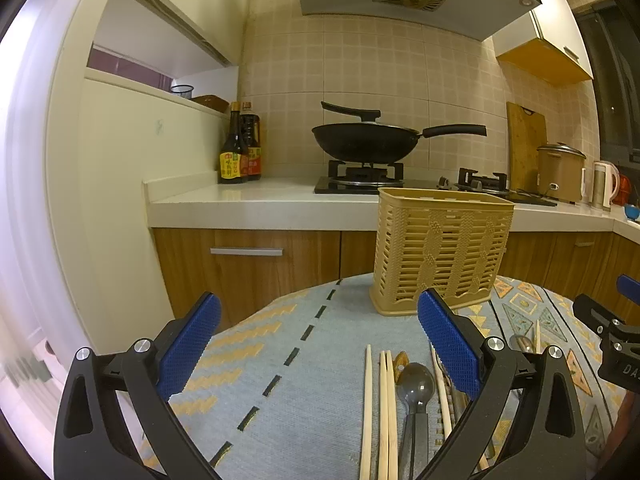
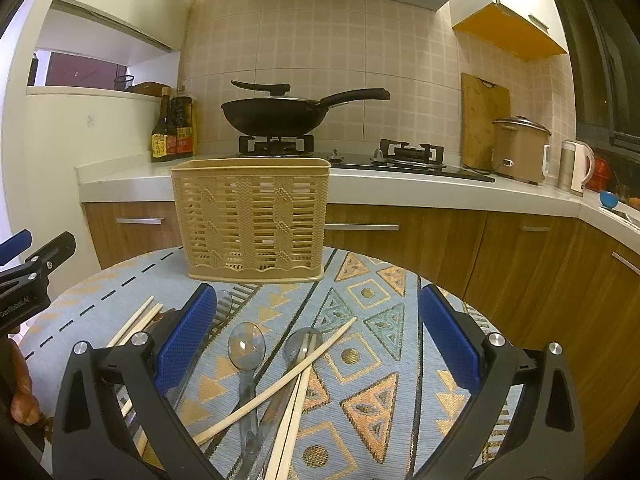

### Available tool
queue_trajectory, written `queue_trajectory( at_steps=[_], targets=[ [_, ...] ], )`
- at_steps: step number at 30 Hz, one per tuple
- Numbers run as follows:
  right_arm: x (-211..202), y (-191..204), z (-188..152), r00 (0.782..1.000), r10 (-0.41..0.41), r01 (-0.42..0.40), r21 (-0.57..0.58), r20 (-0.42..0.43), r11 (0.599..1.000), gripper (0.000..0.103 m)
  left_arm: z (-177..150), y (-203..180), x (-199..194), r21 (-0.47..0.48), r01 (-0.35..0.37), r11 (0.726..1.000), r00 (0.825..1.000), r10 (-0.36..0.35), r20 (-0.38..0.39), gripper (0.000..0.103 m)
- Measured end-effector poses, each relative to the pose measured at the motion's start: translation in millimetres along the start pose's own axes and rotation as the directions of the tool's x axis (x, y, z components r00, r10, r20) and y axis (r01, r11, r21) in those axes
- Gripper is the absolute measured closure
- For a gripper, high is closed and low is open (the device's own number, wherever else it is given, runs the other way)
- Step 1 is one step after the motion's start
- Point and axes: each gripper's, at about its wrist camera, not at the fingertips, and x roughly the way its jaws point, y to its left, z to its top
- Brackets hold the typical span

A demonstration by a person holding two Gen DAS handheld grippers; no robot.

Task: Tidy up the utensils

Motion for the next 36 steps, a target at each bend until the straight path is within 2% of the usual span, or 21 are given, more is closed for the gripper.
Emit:
queue_trajectory(
  at_steps=[5,8,10,12,13,15,16,17,18,19,21,23,24,27,30,33,34,35,36],
  targets=[
    [2,0,-1,1.000,-0.006,0.006,-0.005,-0.008,1.000,0.006,0,0,0,0.000,0.002,1.000,1.000,-0.002,-0.001,0.008],
    [4,0,-1,0.999,-0.021,0.021,-0.008,-0.042,1.000,0.006,0,1,2,-0.007,0.004,1.000,1.000,-0.004,-0.014,0.008],
    [8,-4,1,0.996,-0.050,0.049,-0.011,-0.072,0.999,0.006,1,7,7,-0.015,0.015,1.000,0.999,-0.015,-0.048,0.008],
    [20,-14,4,0.985,-0.032,0.034,0.006,-0.170,0.999,0.006,6,20,14,-0.036,0.073,0.997,0.990,-0.076,-0.115,0.008],
    [23,-18,5,0.985,-0.030,0.033,0.015,-0.172,0.999,0.006,9,26,18,-0.046,0.101,0.994,0.983,-0.107,-0.152,0.008],
    [27,-26,9,0.980,-0.061,0.065,0.014,-0.189,0.998,0.006,17,42,32,-0.069,0.146,0.987,0.950,-0.159,-0.270,0.008],
    [27,-28,11,0.977,-0.063,0.065,0.001,-0.202,0.998,0.006,18,47,42,-0.081,0.178,0.981,0.920,-0.195,-0.341,0.012],
    [28,-31,15,0.976,-0.043,0.047,0.016,-0.213,0.999,0.006,18,52,53,-0.112,0.230,0.967,0.874,-0.256,-0.414,0.022],
    [29,-34,17,0.972,-0.014,0.022,0.031,-0.236,0.999,0.006,17,55,63,-0.150,0.275,0.950,0.821,-0.313,-0.478,0.026],
    [30,-35,19,0.967,0.016,-0.002,0.052,-0.254,0.999,0.006,13,56,70,-0.190,0.304,0.933,0.777,-0.359,-0.518,0.033],
    [37,-36,23,0.945,0.025,-0.007,0.058,-0.327,0.998,0.006,5,53,81,-0.238,0.342,0.909,0.706,-0.416,-0.574,0.035],
    [48,-33,25,0.901,0.030,-0.015,0.038,-0.433,0.999,0.008,-3,44,88,-0.235,0.349,0.907,0.672,-0.417,-0.612,0.048],
    [52,-33,24,0.883,0.052,-0.033,0.048,-0.467,0.998,0.010,-6,38,90,-0.221,0.356,0.908,0.659,-0.411,-0.629,0.050],
    [61,-32,22,0.834,0.081,-0.056,0.063,-0.546,0.996,0.023,-13,23,99,-0.146,0.356,0.923,0.626,-0.352,-0.696,0.061],
    [70,-30,19,0.767,0.172,-0.112,0.135,-0.619,0.984,0.043,-18,10,107,-0.082,0.366,0.927,0.594,-0.300,-0.747,0.068],
    [77,-25,16,0.711,0.217,-0.137,0.170,-0.669,0.976,0.048,-22,4,112,-0.060,0.390,0.919,0.554,-0.286,-0.782,0.078],
    [79,-23,15,0.692,0.236,-0.147,0.186,-0.683,0.971,0.055,-23,3,113,-0.050,0.391,0.919,0.554,-0.278,-0.785,0.079],
    [82,-23,13,0.662,0.264,-0.156,0.215,-0.702,0.964,0.065,-23,1,113,-0.028,0.398,0.917,0.562,-0.268,-0.783,0.080],
    [85,-24,10,0.634,0.287,-0.158,0.243,-0.718,0.957,0.068,-23,-1,113,-0.016,0.401,0.916,0.564,-0.261,-0.784,0.080]
  ],
)
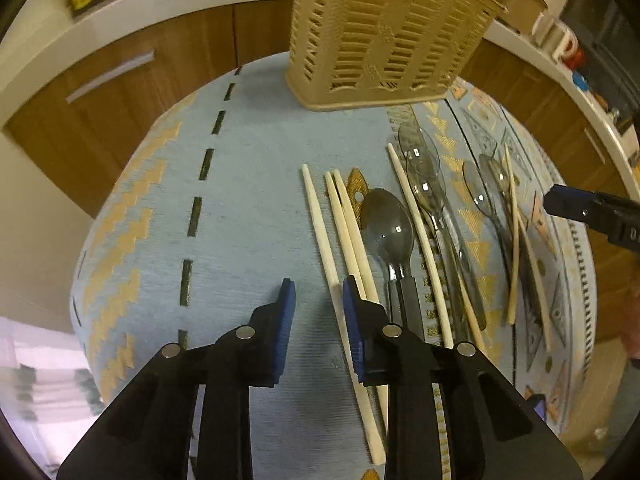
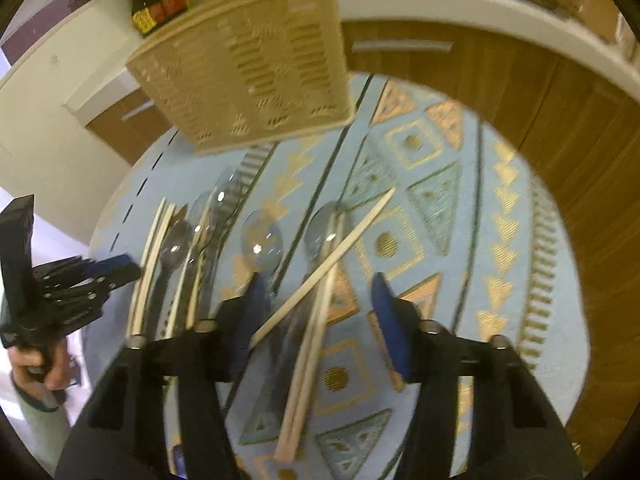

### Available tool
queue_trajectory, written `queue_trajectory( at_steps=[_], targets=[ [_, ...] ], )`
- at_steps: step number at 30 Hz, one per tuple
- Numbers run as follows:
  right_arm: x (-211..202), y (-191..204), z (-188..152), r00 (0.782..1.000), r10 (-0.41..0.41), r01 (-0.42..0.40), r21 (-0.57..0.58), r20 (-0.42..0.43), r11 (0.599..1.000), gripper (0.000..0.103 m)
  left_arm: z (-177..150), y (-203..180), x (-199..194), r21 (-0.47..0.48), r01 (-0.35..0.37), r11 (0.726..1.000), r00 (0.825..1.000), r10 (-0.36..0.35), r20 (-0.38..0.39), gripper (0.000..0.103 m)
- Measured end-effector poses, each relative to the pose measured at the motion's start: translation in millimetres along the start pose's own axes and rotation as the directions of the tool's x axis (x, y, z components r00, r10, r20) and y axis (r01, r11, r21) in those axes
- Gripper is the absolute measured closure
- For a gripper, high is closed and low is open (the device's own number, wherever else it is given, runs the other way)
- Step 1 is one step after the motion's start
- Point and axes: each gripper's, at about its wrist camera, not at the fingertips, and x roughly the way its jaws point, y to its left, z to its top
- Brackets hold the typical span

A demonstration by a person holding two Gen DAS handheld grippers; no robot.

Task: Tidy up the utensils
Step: 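Lower both tools toward the chopsticks and spoons on the cloth, then close the right tool on a single wooden chopstick while the left tool grasps another chopstick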

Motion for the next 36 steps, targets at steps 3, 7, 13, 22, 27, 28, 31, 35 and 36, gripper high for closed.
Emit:
queue_trajectory(
  at_steps=[3,7,13,22,27,28,31,35,36],
  targets=[
    [8,-3,3,0.998,0.035,-0.032,0.054,-0.054,0.998,0.071,2,-5,1,0.023,-0.024,0.999,1.000,0.024,0.002,0.082],
    [18,-3,5,0.996,-0.006,0.014,0.075,-0.094,0.997,0.081,3,-8,2,0.042,-0.043,0.998,0.999,0.042,0.010,0.086],
    [41,7,15,0.982,-0.088,0.101,0.072,-0.168,0.992,0.085,4,-11,3,0.063,-0.024,0.998,1.000,0.023,0.014,0.098],
    [40,30,17,0.975,-0.178,0.179,-0.004,-0.130,0.984,0.102,3,-9,2,0.063,-0.004,0.998,1.000,0.002,0.023,0.098],
    [29,14,10,0.974,-0.199,0.196,-0.037,-0.110,0.980,0.103,3,-2,2,0.046,0.046,0.998,0.999,-0.046,-0.007,0.097],
    [28,11,10,0.973,-0.201,0.198,-0.037,-0.111,0.980,0.103,3,0,2,0.038,0.063,0.997,0.998,-0.062,-0.018,0.097],
    [26,-6,11,0.972,-0.207,0.206,-0.019,-0.112,0.978,0.103,7,3,3,0.022,0.082,0.996,0.996,-0.081,-0.042,0.097],
    [20,-18,15,0.971,-0.228,0.226,-0.035,-0.068,0.974,0.103,11,-10,7,0.069,0.017,0.997,0.998,-0.013,-0.058,0.097],
    [17,-20,16,0.978,-0.202,0.200,-0.033,-0.053,0.979,0.102,11,-13,8,0.083,0.001,0.997,0.998,0.004,-0.064,0.097]
  ],
)
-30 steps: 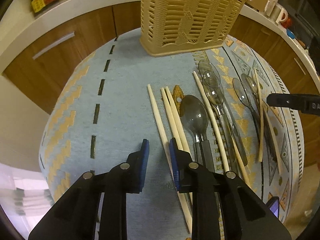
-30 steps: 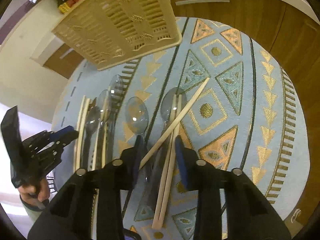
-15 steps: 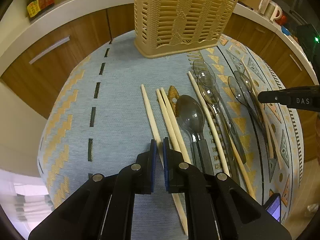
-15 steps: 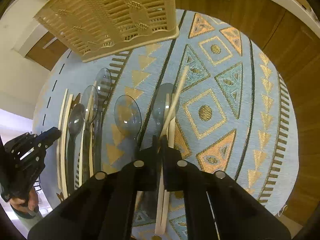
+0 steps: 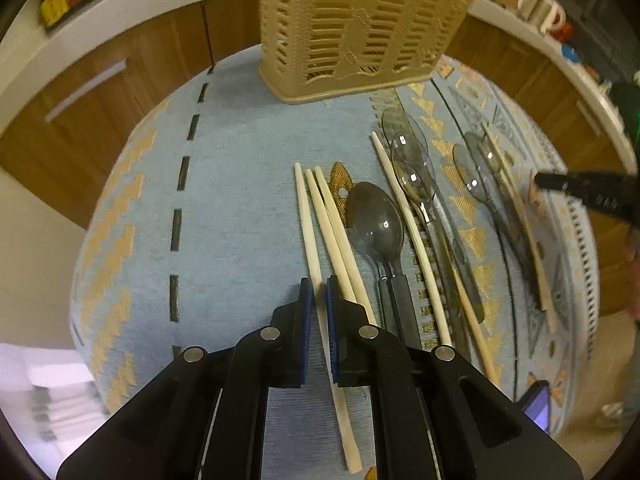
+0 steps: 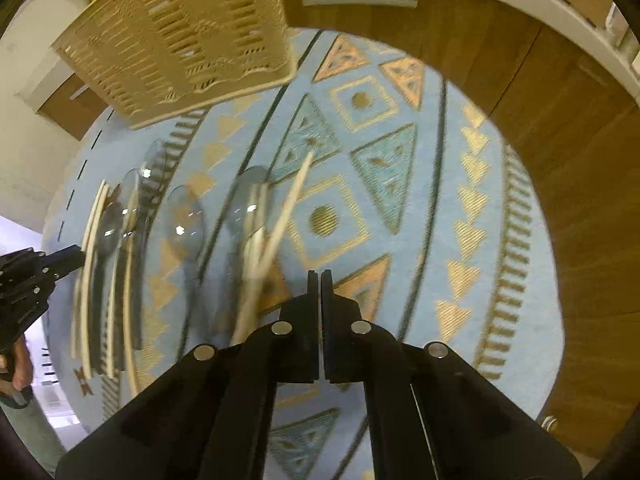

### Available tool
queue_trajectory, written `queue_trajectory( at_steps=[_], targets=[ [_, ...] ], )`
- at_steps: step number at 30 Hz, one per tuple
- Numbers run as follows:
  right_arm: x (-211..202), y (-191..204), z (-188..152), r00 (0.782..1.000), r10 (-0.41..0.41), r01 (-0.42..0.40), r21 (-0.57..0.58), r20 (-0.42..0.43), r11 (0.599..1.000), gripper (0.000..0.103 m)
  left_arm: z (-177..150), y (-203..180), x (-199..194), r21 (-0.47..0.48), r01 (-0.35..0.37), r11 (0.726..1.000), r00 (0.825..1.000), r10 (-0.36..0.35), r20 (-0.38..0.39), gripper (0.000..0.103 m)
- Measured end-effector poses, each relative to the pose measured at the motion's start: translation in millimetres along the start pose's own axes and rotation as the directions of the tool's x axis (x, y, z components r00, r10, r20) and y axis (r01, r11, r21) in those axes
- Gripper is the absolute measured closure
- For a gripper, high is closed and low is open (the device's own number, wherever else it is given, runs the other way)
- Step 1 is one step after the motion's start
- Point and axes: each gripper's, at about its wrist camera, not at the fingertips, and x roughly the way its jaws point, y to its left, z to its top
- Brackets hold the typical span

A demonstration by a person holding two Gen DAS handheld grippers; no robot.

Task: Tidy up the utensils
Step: 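Close the right tool on a single wooden chopstick while the left tool grasps another chopstick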

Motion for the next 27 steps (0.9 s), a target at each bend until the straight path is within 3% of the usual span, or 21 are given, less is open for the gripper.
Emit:
queue_trajectory(
  at_steps=[3,4,5,7,10,11,14,20,27],
  targets=[
    [-6,-11,2,0.994,0.114,-0.114,0.044,0.003,0.993,0.098,2,-2,1,0.004,-0.005,1.000,1.000,0.006,-0.012,0.095],
    [-8,-13,1,0.990,0.141,-0.140,0.053,-0.002,0.989,0.090,2,-1,1,0.002,0.004,1.000,1.000,-0.004,-0.012,0.093],
    [-8,-13,2,0.986,0.168,-0.167,0.060,-0.013,0.984,0.075,2,0,1,0.001,0.016,1.000,1.000,-0.016,-0.009,0.091],
    [-9,-10,4,0.984,0.177,-0.176,0.057,-0.011,0.983,0.061,0,2,0,-0.006,0.033,0.999,0.999,-0.033,-0.005,0.090],
    [4,8,6,0.988,0.146,-0.144,0.050,-0.045,0.988,0.064,-1,1,0,-0.001,0.028,1.000,1.000,-0.028,0.004,0.090],
    [11,14,10,0.987,0.146,-0.142,0.055,-0.062,0.988,0.073,-2,1,0,0.002,0.024,1.000,1.000,-0.024,0.007,0.090],
    [23,20,15,0.987,0.130,-0.124,0.067,-0.096,0.990,0.087,-1,-1,0,0.003,0.022,1.000,1.000,-0.022,0.010,0.090],
    [34,35,22,0.983,0.119,-0.114,0.049,-0.137,0.992,0.098,-3,3,-2,0.002,0.034,0.999,0.999,-0.034,0.014,0.090],
    [27,12,9,0.989,0.063,-0.060,0.023,-0.136,0.998,0.098,-3,3,-2,-0.004,0.040,0.999,0.999,-0.040,0.009,0.090]
  ],
)
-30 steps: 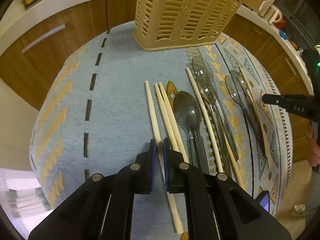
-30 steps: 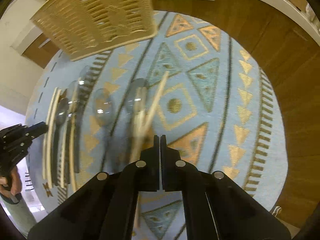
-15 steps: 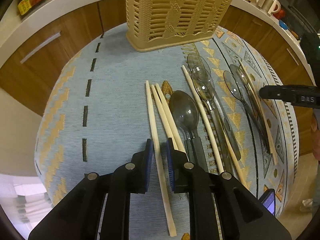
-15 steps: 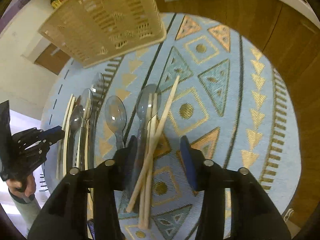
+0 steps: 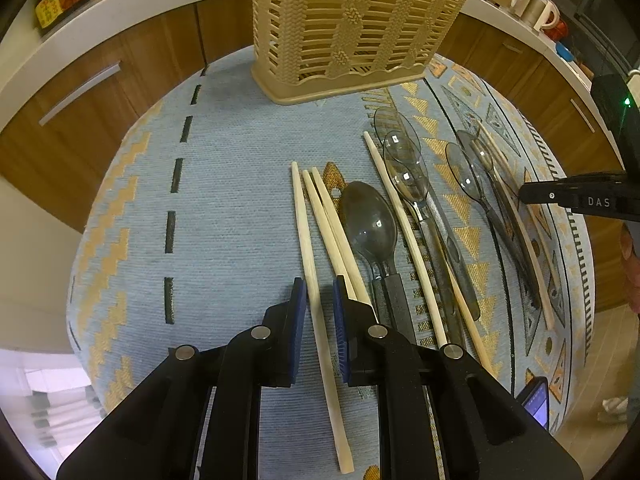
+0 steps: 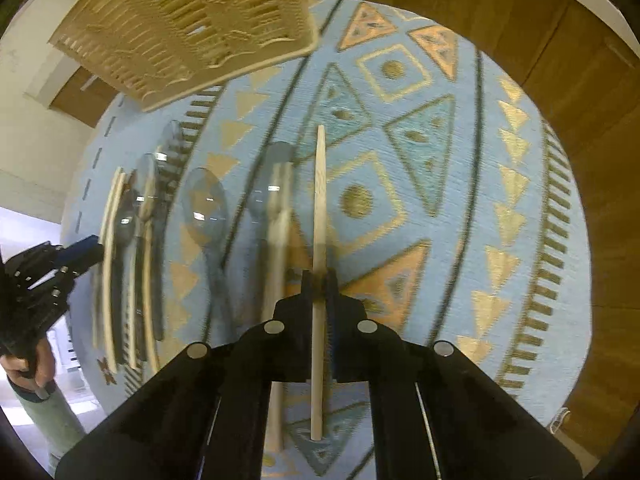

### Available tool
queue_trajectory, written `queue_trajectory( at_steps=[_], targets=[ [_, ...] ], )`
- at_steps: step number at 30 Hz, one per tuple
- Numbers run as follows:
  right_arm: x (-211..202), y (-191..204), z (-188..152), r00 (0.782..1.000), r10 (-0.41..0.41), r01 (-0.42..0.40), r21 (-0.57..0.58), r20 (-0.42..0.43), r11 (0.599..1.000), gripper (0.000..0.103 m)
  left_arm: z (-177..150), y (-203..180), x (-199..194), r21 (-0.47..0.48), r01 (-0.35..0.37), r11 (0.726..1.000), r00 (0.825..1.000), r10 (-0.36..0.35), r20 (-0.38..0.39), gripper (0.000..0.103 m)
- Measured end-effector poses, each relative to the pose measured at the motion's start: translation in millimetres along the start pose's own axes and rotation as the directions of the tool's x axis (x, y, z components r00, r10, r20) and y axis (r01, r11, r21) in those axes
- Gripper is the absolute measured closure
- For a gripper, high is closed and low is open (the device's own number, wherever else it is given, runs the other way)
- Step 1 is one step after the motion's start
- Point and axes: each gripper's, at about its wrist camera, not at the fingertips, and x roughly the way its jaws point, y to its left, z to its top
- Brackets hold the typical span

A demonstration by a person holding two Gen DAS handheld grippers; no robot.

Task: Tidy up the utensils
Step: 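Close the right tool on a single wooden chopstick while the left tool grasps another chopstick, then lift both held chopsticks and carry them over the beige caddy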

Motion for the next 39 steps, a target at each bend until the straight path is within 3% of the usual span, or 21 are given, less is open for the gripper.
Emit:
queue_trajectory(
  at_steps=[9,12,14,16,19,22,25,27,28,32,34,37,39],
  targets=[
    [1,5,2,0.999,-0.026,0.023,-0.090,-0.040,0.996,0.097,12,0,4,0.013,0.006,1.000,0.997,-0.005,-0.078,0.090],
    [5,10,2,0.998,-0.021,0.016,-0.098,-0.053,0.995,0.097,11,-8,6,0.045,-0.046,0.998,0.996,0.049,-0.076,0.094],
    [4,11,1,0.999,-0.018,0.014,-0.102,-0.046,0.995,0.098,8,-13,6,0.058,-0.089,0.994,0.994,0.092,-0.054,0.099],
    [4,9,0,1.000,0.001,-0.004,-0.091,-0.027,0.996,0.099,5,-13,5,0.041,-0.091,0.995,0.995,0.092,-0.031,0.100],
    [-5,-4,-7,0.998,0.057,-0.055,-0.086,0.023,0.995,0.099,-1,-5,-11,-0.017,0.015,1.000,0.997,-0.013,0.071,0.100],
    [-25,-6,-17,0.987,0.129,-0.117,-0.115,0.099,0.986,0.099,-4,-1,-30,-0.041,0.055,0.998,0.988,-0.048,0.149,0.100],
    [-50,0,-23,0.963,0.194,-0.161,-0.180,0.186,0.970,0.099,-3,-5,-61,-0.027,0.091,0.996,0.960,-0.080,0.268,0.099],
    [-71,7,-25,0.932,0.253,-0.194,-0.233,0.261,0.953,0.099,3,-9,-83,-0.022,0.116,0.993,0.931,-0.101,0.352,0.099],
    [-83,10,-24,0.912,0.281,-0.206,-0.259,0.300,0.944,0.099,5,-11,-90,-0.021,0.125,0.992,0.921,-0.108,0.375,0.099],
    [-123,28,-23,0.825,0.377,-0.234,-0.352,0.421,0.906,0.099,30,-20,-128,0.006,0.154,0.988,0.850,-0.135,0.509,0.099],
    [-140,40,-11,0.789,0.388,-0.220,-0.370,0.477,0.903,0.099,43,-26,-142,0.021,0.143,0.989,0.819,-0.130,0.559,0.099],
    [-159,47,9,0.739,0.389,-0.207,-0.365,0.550,0.908,0.099,73,-28,-156,0.032,0.139,0.990,0.755,-0.126,0.643,0.099],
    [-172,50,25,0.696,0.368,-0.179,-0.347,0.617,0.921,0.099,87,-27,-159,0.025,0.131,0.991,0.729,-0.114,0.675,0.099]
  ],
)
